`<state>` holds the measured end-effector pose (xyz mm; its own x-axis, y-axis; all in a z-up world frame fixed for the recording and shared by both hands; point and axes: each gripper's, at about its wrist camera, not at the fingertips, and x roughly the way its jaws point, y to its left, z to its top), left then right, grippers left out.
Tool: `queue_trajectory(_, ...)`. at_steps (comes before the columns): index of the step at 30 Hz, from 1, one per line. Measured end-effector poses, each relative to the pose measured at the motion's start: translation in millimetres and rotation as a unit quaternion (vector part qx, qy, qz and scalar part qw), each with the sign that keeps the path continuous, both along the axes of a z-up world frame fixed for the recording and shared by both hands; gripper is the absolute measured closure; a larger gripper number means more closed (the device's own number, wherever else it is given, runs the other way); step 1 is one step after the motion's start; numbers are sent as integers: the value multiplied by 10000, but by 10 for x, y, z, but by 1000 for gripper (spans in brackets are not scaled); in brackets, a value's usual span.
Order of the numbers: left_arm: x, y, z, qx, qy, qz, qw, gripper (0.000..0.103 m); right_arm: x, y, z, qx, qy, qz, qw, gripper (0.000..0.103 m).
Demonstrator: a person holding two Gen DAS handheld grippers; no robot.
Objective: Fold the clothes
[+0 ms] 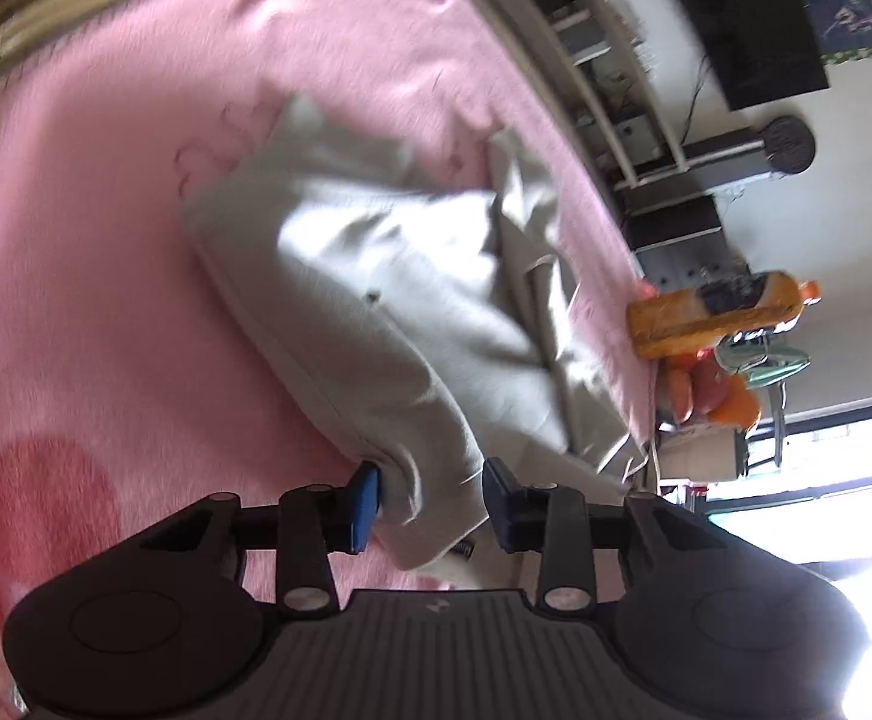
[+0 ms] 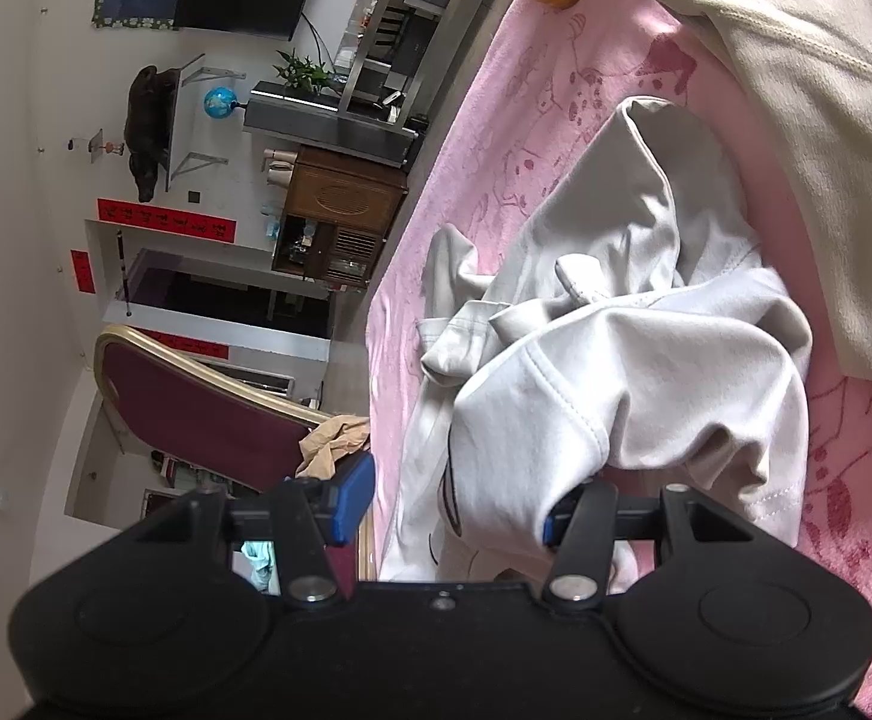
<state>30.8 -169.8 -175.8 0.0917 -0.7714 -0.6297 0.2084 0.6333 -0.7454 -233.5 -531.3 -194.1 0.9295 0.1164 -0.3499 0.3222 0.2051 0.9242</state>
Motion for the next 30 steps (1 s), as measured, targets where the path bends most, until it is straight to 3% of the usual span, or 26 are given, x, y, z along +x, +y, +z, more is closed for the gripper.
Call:
queue_trajectory(3, 83, 65, 55, 101, -253, 278, 9992, 73, -12, -1, -14, 22, 3, -38, 10000, 53)
queue_trajectory(6, 142, 122, -97, 411, 97, 522, 9977, 73, -16, -2, -21, 26, 18, -49, 10000, 53)
queue_trajectory(11, 111, 95, -235, 660, 397, 429, 9961, 69, -4, 2, -19, 25, 36, -49, 10000, 53)
queue_trajectory(15, 223, 90, -229, 717, 379, 608, 9949, 68, -2, 5, -25, 25, 40, -51, 10000, 53)
queue_trajectory(21, 373, 214, -5, 1298, -318, 1077, 9852, 60, -2, 6, -26, 15, 51, -65, 10000, 53)
queue_trajectory(26, 523, 243, -99, 1277, -222, 1240, 9838, 58, 15, 20, -26, -25, 64, -21, 10000, 53)
queue_trajectory(30, 575, 93, -72, 1378, -541, 1117, 9827, 57, -1, 14, -30, -31, 60, -45, 10000, 53)
